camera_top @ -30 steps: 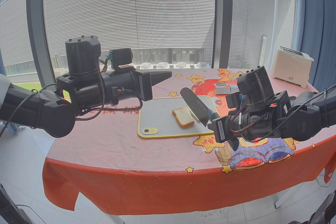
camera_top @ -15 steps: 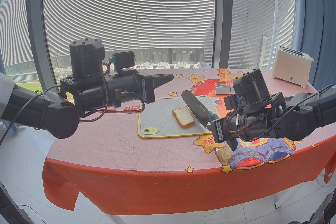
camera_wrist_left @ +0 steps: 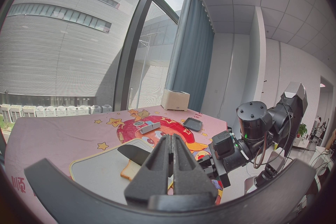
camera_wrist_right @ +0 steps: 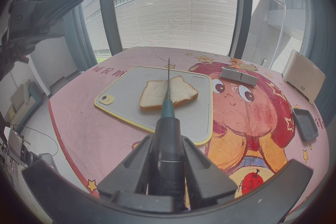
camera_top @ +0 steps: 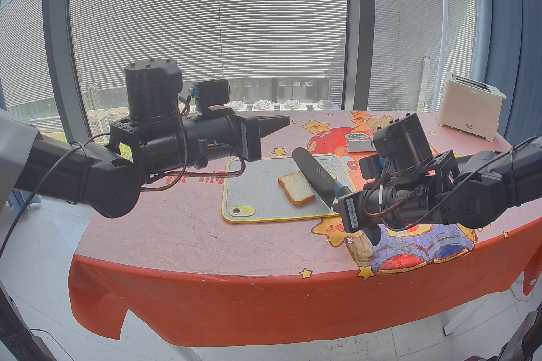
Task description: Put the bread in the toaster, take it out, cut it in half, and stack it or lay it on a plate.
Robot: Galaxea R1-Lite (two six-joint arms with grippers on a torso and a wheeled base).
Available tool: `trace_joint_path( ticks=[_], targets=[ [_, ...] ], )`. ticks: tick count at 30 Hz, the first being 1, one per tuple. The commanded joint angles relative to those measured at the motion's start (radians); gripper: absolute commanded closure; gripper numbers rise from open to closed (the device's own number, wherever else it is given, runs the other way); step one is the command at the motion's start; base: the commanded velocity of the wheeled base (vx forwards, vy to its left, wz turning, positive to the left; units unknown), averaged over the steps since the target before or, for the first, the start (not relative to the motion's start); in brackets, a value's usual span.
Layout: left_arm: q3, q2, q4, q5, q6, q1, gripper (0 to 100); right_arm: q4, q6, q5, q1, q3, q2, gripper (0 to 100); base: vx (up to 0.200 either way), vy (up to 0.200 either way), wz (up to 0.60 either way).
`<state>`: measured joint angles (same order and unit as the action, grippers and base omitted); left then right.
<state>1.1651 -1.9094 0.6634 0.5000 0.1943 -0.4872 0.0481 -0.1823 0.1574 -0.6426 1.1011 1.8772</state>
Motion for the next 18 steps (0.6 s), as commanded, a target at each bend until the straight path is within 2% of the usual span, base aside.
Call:
trace_joint_path(
  ticks=[1, 5, 9, 10, 11, 16, 18],
  targets=[
    [0.048, -0.057, -0.001, 0.0, 0.001, -0.021, 100, -0.001, 0.0, -0.001, -0.006, -0.006, 0.002, 100, 0.0, 0.0, 0.0],
    [0.096, -0.114, -0.001, 0.0, -0.007, -0.03, 100, -0.002, 0.001, -0.003, -0.006, -0.006, -0.001, 100, 0.0, 0.0, 0.0],
    [0.196, -0.215, -0.004, -0.011, -0.064, -0.034, 100, -0.001, 0.001, -0.003, -0.005, -0.006, 0.0, 100, 0.0, 0.0, 0.0],
    [0.196, -0.215, -0.004, -0.011, -0.064, -0.034, 100, -0.001, 0.001, -0.003, -0.005, -0.006, 0.0, 100, 0.0, 0.0, 0.0],
    [0.24, -0.267, 0.002, -0.021, -0.104, -0.034, 100, -0.001, 0.001, -0.003, -0.003, -0.006, 0.0, 100, 0.0, 0.0, 0.0],
    [0.269, -0.292, -0.002, -0.037, -0.145, -0.034, 100, -0.002, 0.003, -0.003, -0.005, -0.007, -0.001, 100, 0.0, 0.0, 0.0],
    [0.304, -0.309, -0.005, -0.037, -0.187, -0.033, 100, -0.002, 0.003, -0.003, -0.006, -0.009, -0.003, 100, 0.0, 0.0, 0.0]
  ],
)
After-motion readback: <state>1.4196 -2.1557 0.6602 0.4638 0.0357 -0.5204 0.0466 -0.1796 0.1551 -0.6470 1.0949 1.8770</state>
